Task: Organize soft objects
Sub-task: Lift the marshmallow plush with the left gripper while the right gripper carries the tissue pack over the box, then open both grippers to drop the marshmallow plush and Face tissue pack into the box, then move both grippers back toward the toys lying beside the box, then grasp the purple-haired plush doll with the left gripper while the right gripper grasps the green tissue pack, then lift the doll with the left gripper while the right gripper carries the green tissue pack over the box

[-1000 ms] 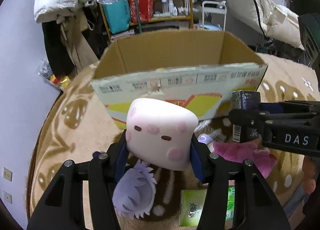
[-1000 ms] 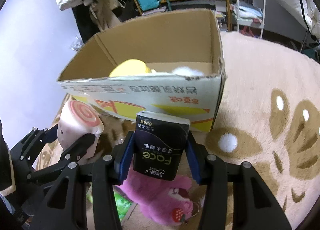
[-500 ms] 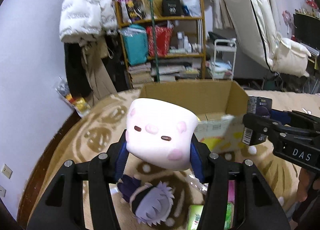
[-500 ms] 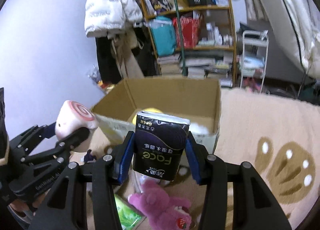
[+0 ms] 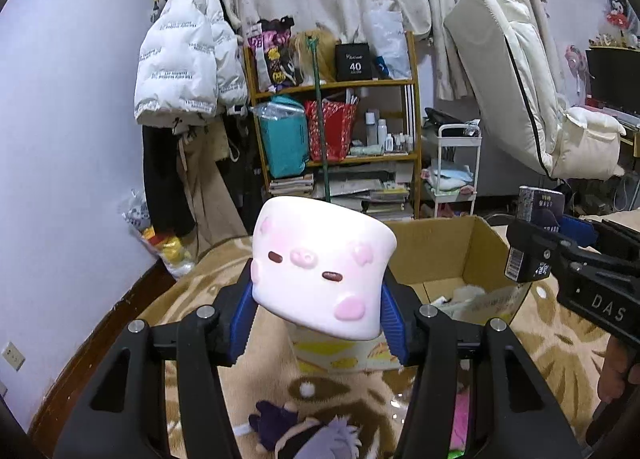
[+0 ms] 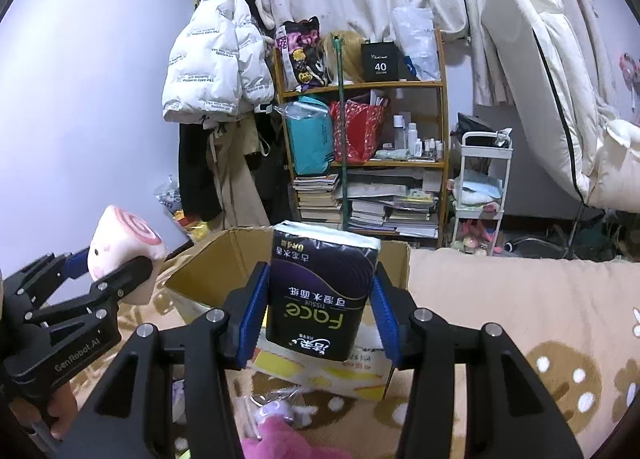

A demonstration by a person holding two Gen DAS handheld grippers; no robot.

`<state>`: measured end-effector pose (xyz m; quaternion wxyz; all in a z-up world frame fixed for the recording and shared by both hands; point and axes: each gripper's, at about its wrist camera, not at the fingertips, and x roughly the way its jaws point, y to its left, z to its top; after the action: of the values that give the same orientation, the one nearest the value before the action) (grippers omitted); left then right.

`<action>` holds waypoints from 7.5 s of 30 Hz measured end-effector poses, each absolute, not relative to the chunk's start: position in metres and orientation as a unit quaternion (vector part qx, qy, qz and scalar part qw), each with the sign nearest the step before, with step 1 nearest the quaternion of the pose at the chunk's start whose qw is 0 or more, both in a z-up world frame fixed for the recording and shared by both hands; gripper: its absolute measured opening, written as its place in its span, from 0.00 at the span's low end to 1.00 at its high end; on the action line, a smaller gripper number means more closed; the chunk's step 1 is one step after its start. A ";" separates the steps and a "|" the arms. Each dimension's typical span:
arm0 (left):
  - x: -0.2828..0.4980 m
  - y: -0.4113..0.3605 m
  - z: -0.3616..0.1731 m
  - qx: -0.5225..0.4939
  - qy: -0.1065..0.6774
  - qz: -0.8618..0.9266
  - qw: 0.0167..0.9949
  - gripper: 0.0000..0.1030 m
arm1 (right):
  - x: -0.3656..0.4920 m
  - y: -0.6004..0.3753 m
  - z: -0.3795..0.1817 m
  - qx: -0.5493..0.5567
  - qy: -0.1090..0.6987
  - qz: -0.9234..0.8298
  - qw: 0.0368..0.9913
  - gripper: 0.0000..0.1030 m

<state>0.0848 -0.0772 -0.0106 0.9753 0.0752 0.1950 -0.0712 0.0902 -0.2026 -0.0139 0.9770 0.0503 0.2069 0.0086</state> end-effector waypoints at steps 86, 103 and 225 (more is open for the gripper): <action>0.082 -0.042 -0.004 0.115 0.285 -0.017 0.951 0.96 | 0.069 -0.202 -0.016 0.073 0.284 0.000 0.956 1.00; 0.038 -0.004 0.016 0.075 0.325 -0.003 0.943 0.96 | 0.033 -0.162 -0.025 0.051 0.352 0.000 0.935 1.00; 0.063 -0.023 -0.019 0.061 0.337 -0.053 0.938 0.58 | 0.057 -0.139 -0.055 0.078 0.403 0.073 0.909 0.79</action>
<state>0.0634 -0.0234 -0.0193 0.9382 0.0615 0.3366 -0.0527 0.0568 -0.1394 -0.0547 0.9089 0.0780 0.4032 0.0728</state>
